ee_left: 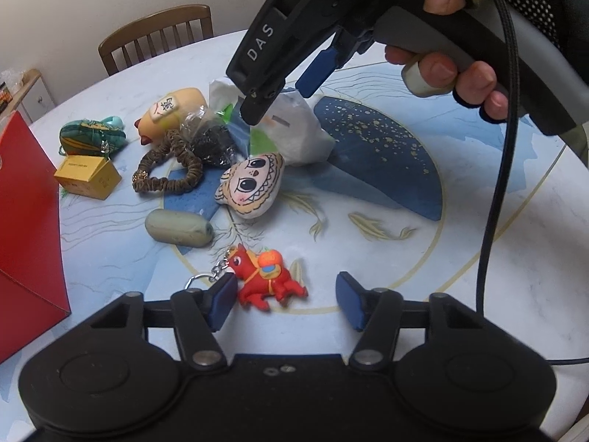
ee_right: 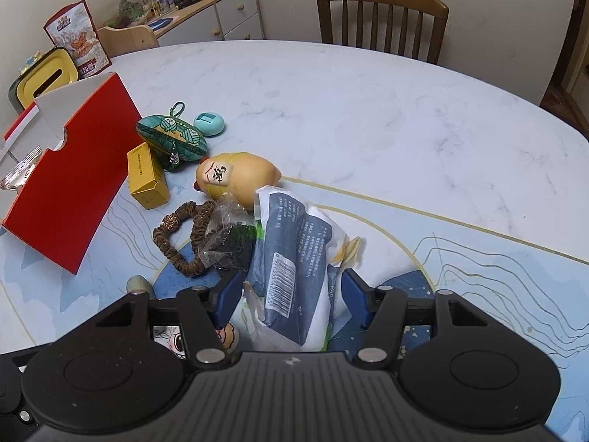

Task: Organize objects
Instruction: 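Grasp the red dragon keychain with the left tool while the right tool grasps the white plastic bag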

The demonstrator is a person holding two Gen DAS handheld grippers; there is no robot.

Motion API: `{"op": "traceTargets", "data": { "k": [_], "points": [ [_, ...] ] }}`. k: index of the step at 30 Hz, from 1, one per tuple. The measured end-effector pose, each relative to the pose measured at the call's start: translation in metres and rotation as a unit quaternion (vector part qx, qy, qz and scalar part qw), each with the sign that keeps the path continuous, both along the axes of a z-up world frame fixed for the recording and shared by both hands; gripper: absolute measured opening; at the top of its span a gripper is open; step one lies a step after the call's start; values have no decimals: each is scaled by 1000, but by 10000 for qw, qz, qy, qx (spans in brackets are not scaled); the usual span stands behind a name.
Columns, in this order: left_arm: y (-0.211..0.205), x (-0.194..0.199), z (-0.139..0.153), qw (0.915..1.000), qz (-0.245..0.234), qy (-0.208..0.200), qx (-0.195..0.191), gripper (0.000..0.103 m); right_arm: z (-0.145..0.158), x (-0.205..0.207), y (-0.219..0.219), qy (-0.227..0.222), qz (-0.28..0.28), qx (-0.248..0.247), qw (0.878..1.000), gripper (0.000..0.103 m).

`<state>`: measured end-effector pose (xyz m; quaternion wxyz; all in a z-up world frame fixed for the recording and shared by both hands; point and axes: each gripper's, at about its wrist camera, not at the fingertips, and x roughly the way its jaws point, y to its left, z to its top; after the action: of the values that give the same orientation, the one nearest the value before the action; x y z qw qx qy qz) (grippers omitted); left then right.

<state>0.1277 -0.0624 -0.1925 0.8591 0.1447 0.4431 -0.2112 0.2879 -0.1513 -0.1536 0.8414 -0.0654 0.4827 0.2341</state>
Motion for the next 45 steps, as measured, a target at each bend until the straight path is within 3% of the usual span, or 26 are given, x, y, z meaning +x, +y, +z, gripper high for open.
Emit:
{"op": "traceTargets", "data": {
  "k": [3, 9, 15, 20, 35, 38, 44, 45],
  "points": [
    [4, 3, 1, 9997, 55, 133, -173, 47, -1, 1, 1, 29, 5, 33, 10000, 53],
    [7, 6, 3, 9995, 153, 179, -211, 39, -3, 2, 1, 71, -18, 75, 9999, 46],
    [8, 7, 4, 9994, 174, 192, -236, 38, -4, 0, -1, 73, -55, 152, 9998, 27],
    [10, 9, 6, 9988, 219, 263, -341, 38, 1, -5, -7, 24, -86, 210, 9997, 18],
    [26, 10, 30, 9959, 315, 227, -812, 36, 38, -41, -29, -238, -365, 378, 9983, 16],
    [31, 12, 34, 9949, 288, 326, -909, 4, 46, -51, -30, -264, -409, 437, 9979, 16],
    [43, 13, 36, 9944, 241, 354, -967, 2, 57, -67, -27, -291, -457, 481, 9974, 16],
    [44, 14, 38, 9944, 184, 351, -978, 6, 59, -70, -27, -299, -493, 491, 9971, 16]
  ]
}}
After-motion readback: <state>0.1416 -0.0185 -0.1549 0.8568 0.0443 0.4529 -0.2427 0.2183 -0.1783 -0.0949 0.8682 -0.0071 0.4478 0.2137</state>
